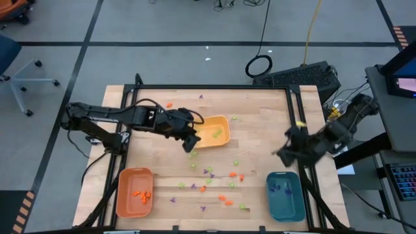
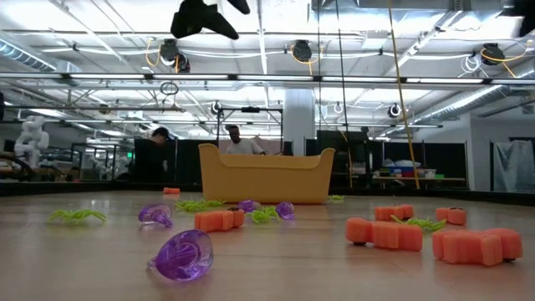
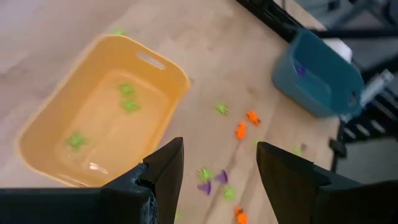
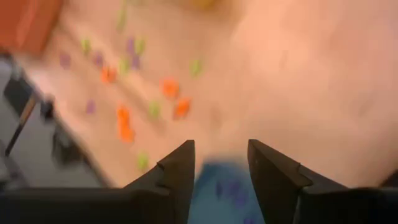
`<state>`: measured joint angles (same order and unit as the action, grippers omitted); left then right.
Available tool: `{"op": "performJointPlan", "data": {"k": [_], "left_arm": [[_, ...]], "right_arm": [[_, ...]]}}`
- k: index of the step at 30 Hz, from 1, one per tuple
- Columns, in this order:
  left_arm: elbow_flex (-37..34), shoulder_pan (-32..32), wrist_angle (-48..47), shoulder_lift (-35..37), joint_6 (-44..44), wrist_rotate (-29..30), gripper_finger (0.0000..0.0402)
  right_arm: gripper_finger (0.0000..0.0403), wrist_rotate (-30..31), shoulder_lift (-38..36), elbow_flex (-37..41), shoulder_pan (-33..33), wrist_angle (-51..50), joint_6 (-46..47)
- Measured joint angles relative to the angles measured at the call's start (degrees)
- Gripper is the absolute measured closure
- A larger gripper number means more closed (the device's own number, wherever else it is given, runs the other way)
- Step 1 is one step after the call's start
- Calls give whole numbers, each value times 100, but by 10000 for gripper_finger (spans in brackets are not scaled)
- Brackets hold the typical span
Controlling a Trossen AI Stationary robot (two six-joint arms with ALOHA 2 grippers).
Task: Sort Halloween decoration
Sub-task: Put the green spider toy into the yellow bin
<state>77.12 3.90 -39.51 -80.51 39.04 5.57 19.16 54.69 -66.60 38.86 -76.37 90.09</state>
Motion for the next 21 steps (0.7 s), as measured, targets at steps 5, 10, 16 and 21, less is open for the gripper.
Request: {"op": "performJointPlan", "data": {"k": [5,10,16,21], "left_arm": [[0,-245,4,0,268,52,194],[0,-414,2,0,453,68,194],[0,-570,2,0,771,97,194],[0,-583,-4,0,1208,249,194]], "right_arm": [[269,162,-138,-63,-1498,-266,-1287],[269,-456,-67,-63,-2998,121,-3267],[269,-1098,437,-63,-4479,1091,-5585],[269,-2014,1004,-63,-5439,2251,-7120]]}}
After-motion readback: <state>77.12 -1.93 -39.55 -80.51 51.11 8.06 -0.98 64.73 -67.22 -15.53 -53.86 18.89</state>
